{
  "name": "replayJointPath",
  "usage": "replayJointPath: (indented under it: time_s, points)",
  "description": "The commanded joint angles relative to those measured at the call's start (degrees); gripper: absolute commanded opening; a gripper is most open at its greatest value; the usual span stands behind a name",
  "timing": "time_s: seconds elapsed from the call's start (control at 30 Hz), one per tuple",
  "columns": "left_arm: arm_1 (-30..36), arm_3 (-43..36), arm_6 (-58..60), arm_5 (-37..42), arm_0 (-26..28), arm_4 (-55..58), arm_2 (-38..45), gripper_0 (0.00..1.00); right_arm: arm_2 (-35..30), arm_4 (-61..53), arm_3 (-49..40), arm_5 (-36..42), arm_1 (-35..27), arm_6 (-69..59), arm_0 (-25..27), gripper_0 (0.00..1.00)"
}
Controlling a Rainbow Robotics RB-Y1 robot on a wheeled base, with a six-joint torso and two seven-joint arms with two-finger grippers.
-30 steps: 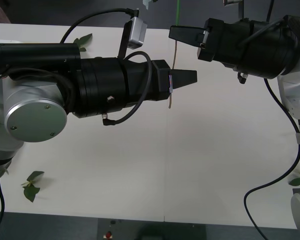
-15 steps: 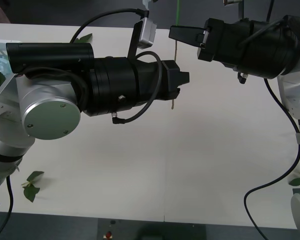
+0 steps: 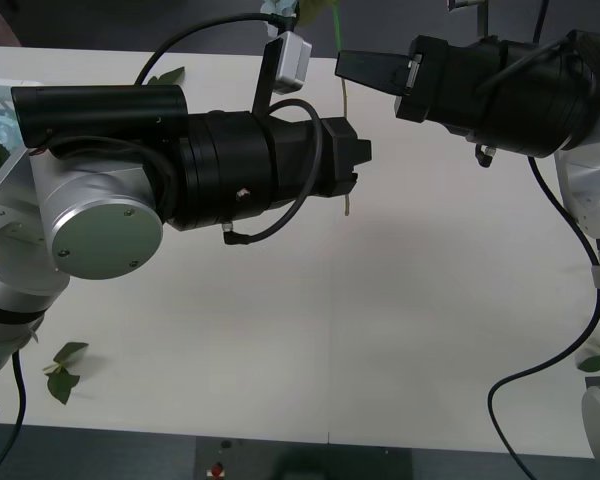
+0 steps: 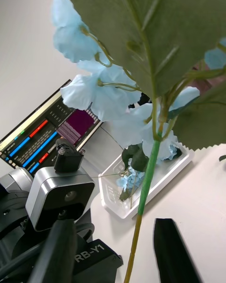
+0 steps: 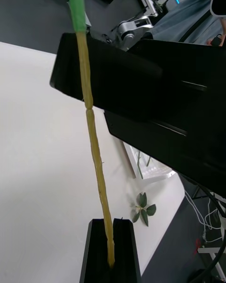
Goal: Put the red flowers into the right box and the blue flowers into the left box
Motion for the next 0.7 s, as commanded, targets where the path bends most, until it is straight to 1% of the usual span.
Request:
replayJointPath:
  time_s: [0.03, 0.13, 0.23, 0.3, 0.4, 0.43, 0.53, 0.6, 0.63, 0.7]
  points:
    - [2.77, -0.88, 1.95, -0.80, -2.34, -0.43, 1.53, 0.00, -0.56, -0.92, -1.91, -0.12, 0.01, -0.45, -2.28, 1.00]
    - [5.41, -1.15, 2.12, -0.80, -2.16, -0.08, 3.55, 0.00, -0.56, -0.92, -1.91, -0.12, 0.01, -0.45, -2.28, 1.00]
    - [8.40, -1.15, 2.38, 1.13, -1.55, 0.09, 6.98, 0.00, -0.56, -0.92, -1.91, -0.12, 0.01, -0.45, -2.28, 1.00]
    - [10.42, -1.15, 2.38, 4.21, -1.02, 0.18, 9.79, 0.00, -0.56, -0.92, -1.91, -0.12, 0.01, -0.45, -2.28, 1.00]
    - [14.55, -0.97, 2.30, 11.68, 0.74, 0.09, 16.38, 0.00, -0.56, -0.92, -1.91, -0.12, 0.01, -0.45, -2.28, 1.00]
    - [15.16, -0.88, 2.30, 12.73, 1.18, 0.18, 17.35, 0.00, -0.56, -0.92, -1.91, -0.12, 0.01, -0.45, -2.28, 1.00]
    - [17.63, -0.53, 2.30, 17.57, 3.82, -0.26, 23.06, 0.00, -0.56, -0.92, -1.91, -0.12, 0.01, -0.45, -2.28, 1.00]
    - [19.21, -0.36, 2.03, 21.70, 6.98, -1.58, 28.16, 0.00, -0.56, -0.57, -1.55, -0.03, -0.26, -0.19, -0.52, 1.00]
    - [19.56, -0.36, 1.95, 22.40, 7.86, -2.10, 29.48, 0.00, -0.65, -0.57, -1.73, -0.03, -0.43, -0.10, -0.43, 1.00]
    - [21.23, -0.36, 1.95, 24.86, 11.37, -4.21, 33.96, 0.00, -1.09, -0.31, -2.08, -0.12, -2.28, 0.52, 0.10, 1.00]
